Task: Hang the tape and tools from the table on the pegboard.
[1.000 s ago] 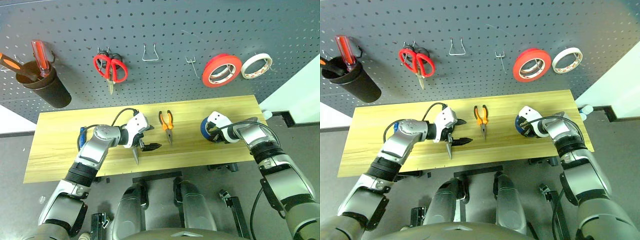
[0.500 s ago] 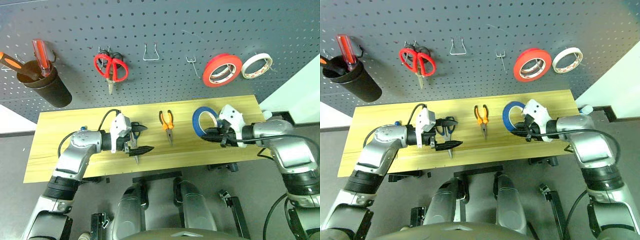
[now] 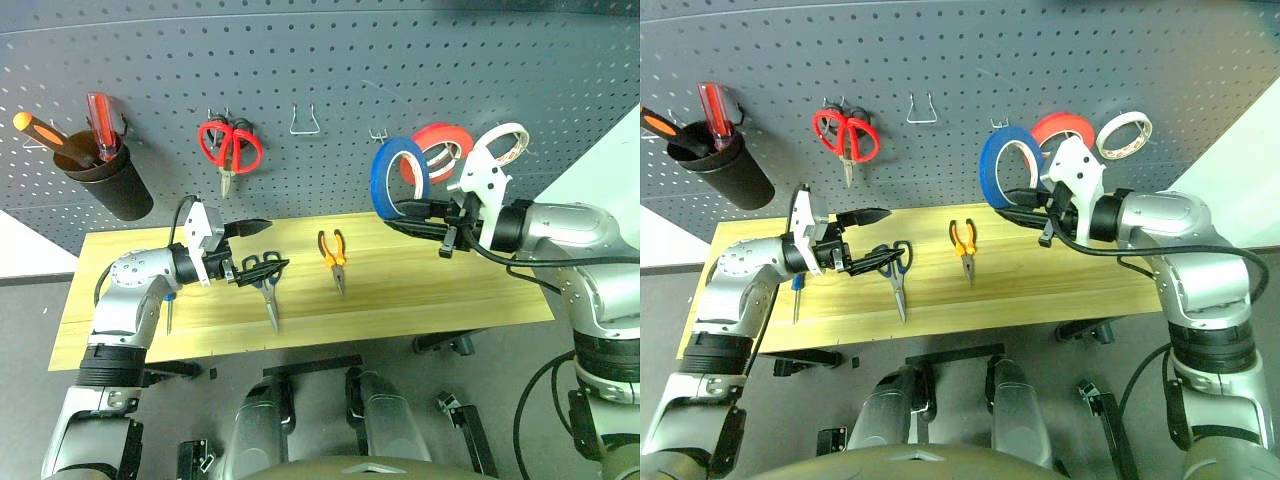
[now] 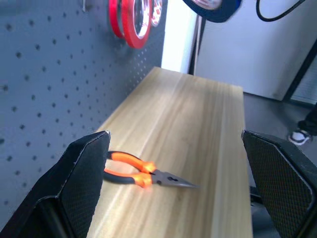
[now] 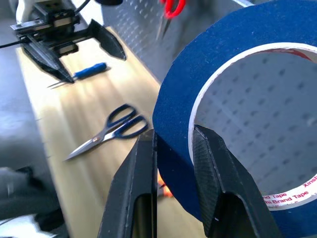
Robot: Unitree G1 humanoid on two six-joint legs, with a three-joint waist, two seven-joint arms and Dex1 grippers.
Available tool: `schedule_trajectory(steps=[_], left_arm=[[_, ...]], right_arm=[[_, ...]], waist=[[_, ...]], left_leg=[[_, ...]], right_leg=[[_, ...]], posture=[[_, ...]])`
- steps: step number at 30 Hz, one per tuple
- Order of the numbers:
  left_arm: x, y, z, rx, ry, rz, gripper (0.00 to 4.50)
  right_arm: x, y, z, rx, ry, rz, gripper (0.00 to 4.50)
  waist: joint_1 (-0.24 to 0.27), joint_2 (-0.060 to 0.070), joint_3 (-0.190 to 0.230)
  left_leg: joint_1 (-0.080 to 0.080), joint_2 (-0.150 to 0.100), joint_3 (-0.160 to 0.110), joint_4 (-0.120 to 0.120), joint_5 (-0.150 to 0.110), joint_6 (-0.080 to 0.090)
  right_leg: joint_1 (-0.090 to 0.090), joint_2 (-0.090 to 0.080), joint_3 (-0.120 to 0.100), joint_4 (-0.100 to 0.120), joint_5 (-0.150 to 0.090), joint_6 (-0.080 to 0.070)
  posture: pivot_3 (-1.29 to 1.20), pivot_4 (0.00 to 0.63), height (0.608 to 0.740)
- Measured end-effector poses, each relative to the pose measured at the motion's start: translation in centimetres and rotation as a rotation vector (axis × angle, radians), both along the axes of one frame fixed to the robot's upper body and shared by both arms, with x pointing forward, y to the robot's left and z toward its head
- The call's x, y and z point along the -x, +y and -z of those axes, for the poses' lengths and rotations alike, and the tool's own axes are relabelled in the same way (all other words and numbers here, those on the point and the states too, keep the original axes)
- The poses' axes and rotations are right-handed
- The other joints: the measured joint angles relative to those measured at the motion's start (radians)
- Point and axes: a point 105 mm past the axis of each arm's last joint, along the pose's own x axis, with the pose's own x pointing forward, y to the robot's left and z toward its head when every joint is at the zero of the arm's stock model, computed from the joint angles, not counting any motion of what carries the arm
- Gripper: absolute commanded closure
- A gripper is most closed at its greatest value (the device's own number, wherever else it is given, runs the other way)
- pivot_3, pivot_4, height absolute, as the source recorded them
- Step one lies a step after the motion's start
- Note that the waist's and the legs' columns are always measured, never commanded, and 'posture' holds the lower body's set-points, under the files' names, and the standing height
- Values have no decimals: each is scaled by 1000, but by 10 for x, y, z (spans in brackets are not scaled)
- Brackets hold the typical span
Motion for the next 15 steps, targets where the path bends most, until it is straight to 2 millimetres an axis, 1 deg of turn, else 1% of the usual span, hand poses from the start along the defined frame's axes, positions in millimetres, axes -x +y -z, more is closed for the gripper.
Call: schedule_trajectory(steps=[2,4,7,11,13,15], left_arm=[[-1,0,-2,1,-12,-6,0],[-2,1,-1,3,-13,-14,0],[-3,2,-2,3,-22,-22,0],[-4,3,-2,-8,-35,-32,0],[-5,4,-2,-15,-36,-39,0],[-5,5,-2,-18,-37,-43,0]], right_arm=[[-7,2,0,-3,-17,10,3843],[-18,5,5,4,-31,30,3843],[-37,12,21,41,-31,67,3843],[-64,19,42,82,-26,137,3843],[-75,25,47,83,-31,164,3843],[-87,31,49,79,-44,189,3843]], waist=[[-3,1,-4],[-9,0,-12],[-16,0,-24],[-17,0,-27],[-17,0,-27],[-16,0,-28]], left_leg=[[0,0,0,1,0,0],[1,0,2,2,0,0],[2,0,3,2,1,0],[2,0,3,2,3,0],[2,1,3,2,4,0],[2,1,3,2,5,-1]], right_leg=[[0,0,0,0,1,0],[1,1,0,0,2,0],[2,2,0,1,2,0],[2,3,0,3,4,-2],[2,4,0,3,5,-3],[1,4,0,3,5,-4]], posture=[[-142,104,731],[-135,101,731],[-125,99,731],[-114,95,731],[-108,94,731],[-103,94,731]])
